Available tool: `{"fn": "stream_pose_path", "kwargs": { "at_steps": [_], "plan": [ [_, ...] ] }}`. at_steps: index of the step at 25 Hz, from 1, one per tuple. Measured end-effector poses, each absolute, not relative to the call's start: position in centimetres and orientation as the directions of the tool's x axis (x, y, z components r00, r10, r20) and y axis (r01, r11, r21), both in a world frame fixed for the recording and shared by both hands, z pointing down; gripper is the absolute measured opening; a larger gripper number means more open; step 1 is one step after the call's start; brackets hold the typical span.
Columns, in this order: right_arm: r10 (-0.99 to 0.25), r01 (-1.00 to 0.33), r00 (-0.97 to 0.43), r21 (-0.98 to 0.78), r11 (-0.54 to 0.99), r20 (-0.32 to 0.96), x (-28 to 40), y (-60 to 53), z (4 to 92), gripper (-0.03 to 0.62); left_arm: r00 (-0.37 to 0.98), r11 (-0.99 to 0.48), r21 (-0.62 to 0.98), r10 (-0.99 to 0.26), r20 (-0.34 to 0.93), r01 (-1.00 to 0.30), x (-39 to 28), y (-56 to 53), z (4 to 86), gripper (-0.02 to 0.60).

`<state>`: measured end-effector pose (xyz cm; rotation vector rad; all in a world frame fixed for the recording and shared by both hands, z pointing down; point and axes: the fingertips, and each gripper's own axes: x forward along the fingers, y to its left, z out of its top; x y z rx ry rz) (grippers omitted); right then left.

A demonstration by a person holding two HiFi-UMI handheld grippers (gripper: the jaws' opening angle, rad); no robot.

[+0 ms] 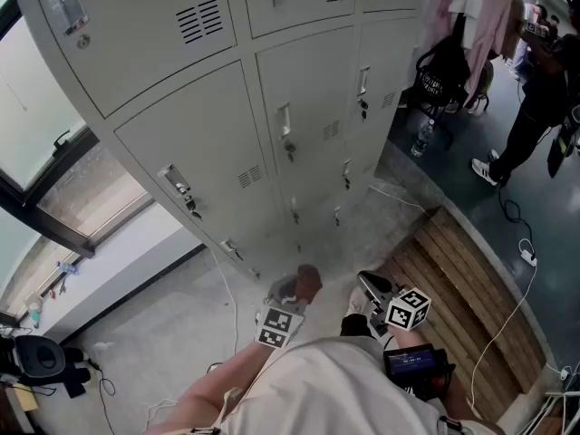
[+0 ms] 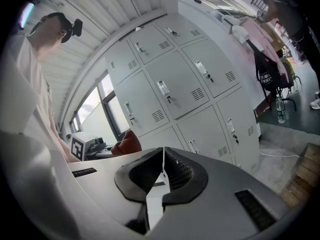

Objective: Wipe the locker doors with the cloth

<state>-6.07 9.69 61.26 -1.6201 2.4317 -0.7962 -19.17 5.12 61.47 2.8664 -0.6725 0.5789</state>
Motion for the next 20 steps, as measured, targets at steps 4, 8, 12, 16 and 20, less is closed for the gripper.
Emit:
{"fn": "stream_pose_path", "kwargs": {
  "at_steps": [4,8,12,16,20],
  "plan": [
    [-0.869,-0.816,-0.463,-0.468,0.340,0.175,-1.3,4.2,60.6,0.020,0.804,-0.864,0.035,-0.453,0.384,-0.503,-14.4,0.3,60.8,0.081],
    [-0.835,-0.793,-0.522,-0.460,0.399,0.176,3.5,-0.3,59.6,0.020,0.775,-0.825,0.057,-0.503,0.382,-0.563,-9.5,-3.5,59.9,0.081],
    [-0.799,-0.764,-0.574,-0.467,0.445,0.177,7.6,-4.1,59.9,0.020,0.718,-0.761,0.078,-0.564,0.408,-0.643,-6.4,-7.5,60.4,0.081],
    [-0.768,-0.734,-0.613,-0.491,0.469,0.183,11.0,-6.6,60.6,0.020,0.639,-0.666,0.110,-0.637,0.431,-0.738,-5.2,-11.2,61.3,0.081],
    [-0.745,-0.711,-0.641,-0.508,0.487,0.183,13.1,-8.6,60.6,0.020,0.506,-0.526,0.091,-0.737,0.448,-0.846,-7.0,-15.1,61.7,0.081]
  ]
}}
